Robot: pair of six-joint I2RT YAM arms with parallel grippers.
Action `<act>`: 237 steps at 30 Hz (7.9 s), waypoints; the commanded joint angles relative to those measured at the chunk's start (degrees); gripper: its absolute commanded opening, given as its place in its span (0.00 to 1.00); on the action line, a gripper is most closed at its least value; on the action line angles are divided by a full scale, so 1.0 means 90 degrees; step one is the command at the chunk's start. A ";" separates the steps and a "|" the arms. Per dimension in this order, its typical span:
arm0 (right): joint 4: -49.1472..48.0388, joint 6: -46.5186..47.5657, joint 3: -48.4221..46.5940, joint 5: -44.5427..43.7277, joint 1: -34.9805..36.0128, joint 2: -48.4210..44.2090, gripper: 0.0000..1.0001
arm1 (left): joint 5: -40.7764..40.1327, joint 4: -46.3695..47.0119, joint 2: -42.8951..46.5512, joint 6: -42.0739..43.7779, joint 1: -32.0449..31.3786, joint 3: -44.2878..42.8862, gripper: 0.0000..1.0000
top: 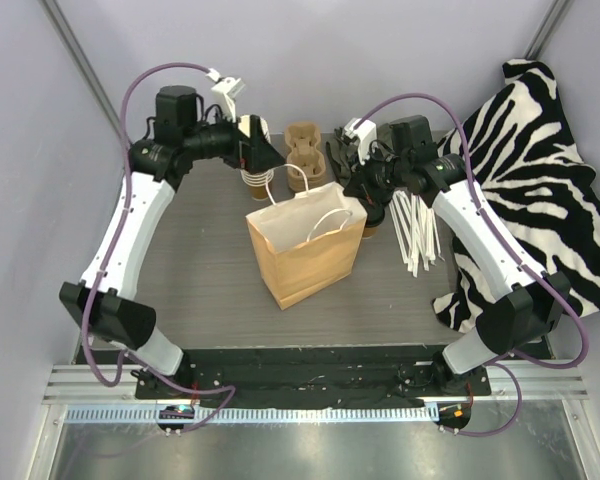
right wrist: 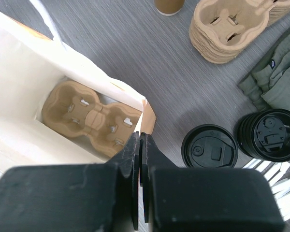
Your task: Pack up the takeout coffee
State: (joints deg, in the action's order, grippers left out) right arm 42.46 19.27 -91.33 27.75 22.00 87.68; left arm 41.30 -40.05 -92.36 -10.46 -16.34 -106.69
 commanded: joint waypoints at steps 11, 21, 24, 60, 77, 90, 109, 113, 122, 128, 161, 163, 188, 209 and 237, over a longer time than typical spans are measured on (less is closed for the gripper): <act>-0.0098 -0.0207 -0.0087 -0.0027 -0.0013 -0.0182 0.01 | -0.0201 -0.1283 0.2252 0.4755 -0.0809 0.1414 0.64; -0.0147 -0.0236 -0.0096 0.0052 -0.0013 -0.0181 0.01 | -0.1922 0.0807 0.2557 0.4961 -0.1671 0.3183 0.68; -0.0147 -0.0227 -0.0077 0.0052 -0.0013 -0.0191 0.01 | -0.1962 0.1110 0.2508 0.5009 -0.1671 0.3319 0.69; -0.0430 -0.0178 0.0294 0.0120 -0.0013 -0.0523 0.01 | -0.2069 0.0320 0.1532 0.4737 -0.1613 0.2783 0.58; 0.0260 -0.0509 -0.0466 -0.0202 -0.0071 -0.0290 0.29 | -0.1981 -0.0295 0.1140 0.4960 -0.1534 0.2294 0.13; 0.1903 -0.0491 -0.1328 -0.0377 -0.0862 0.0404 0.95 | -0.2001 -0.0540 0.1473 0.5205 -0.1534 0.2304 0.00; 0.0567 -0.0051 -0.0039 -0.1344 -0.0872 0.1400 1.00 | -0.1874 -0.0501 0.1522 0.5088 -0.1534 0.2480 0.00; 0.0156 -0.0060 0.0206 -0.1500 -0.0872 0.1410 1.00 | -0.1893 -0.0511 0.1492 0.5088 -0.1534 0.2470 0.00; -0.0225 -0.0012 0.0401 -0.1423 -0.0872 0.1566 1.00 | -0.1884 -0.0481 0.1385 0.5049 -0.1534 0.2421 0.00; -0.0430 0.0037 0.0519 -0.1394 -0.0882 0.1635 1.00 | -0.1884 -0.0481 0.1336 0.5010 -0.1534 0.2392 0.00; -0.1016 0.0300 0.1007 -0.1618 -0.0872 0.1440 1.00 | -0.1854 -0.0569 0.1229 0.4990 -0.1534 0.2343 0.00; -0.0938 0.0330 0.0988 -0.1618 -0.0872 0.1440 1.00 | -0.1845 -0.0569 0.1209 0.5000 -0.1534 0.2334 0.00; -0.0069 0.0066 -0.0037 -0.0964 -0.1204 0.2035 1.00 | -0.1854 -0.0667 0.1160 0.5049 -0.1534 0.2187 0.00; -0.0313 0.0164 0.0148 -0.1032 -0.1194 0.1898 0.99 | -0.1815 -0.0618 0.1072 0.5039 -0.1534 0.2138 0.00; -0.0918 0.0408 0.0879 -0.1462 -0.0980 0.1606 0.86 | -0.1874 -0.0637 0.0994 0.5029 -0.1534 0.2109 0.00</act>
State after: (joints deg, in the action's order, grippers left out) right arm 34.87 21.41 -85.38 15.38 12.23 105.34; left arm 23.57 -45.08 -83.42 34.94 -30.35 -85.91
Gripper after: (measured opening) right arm 0.871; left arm 0.073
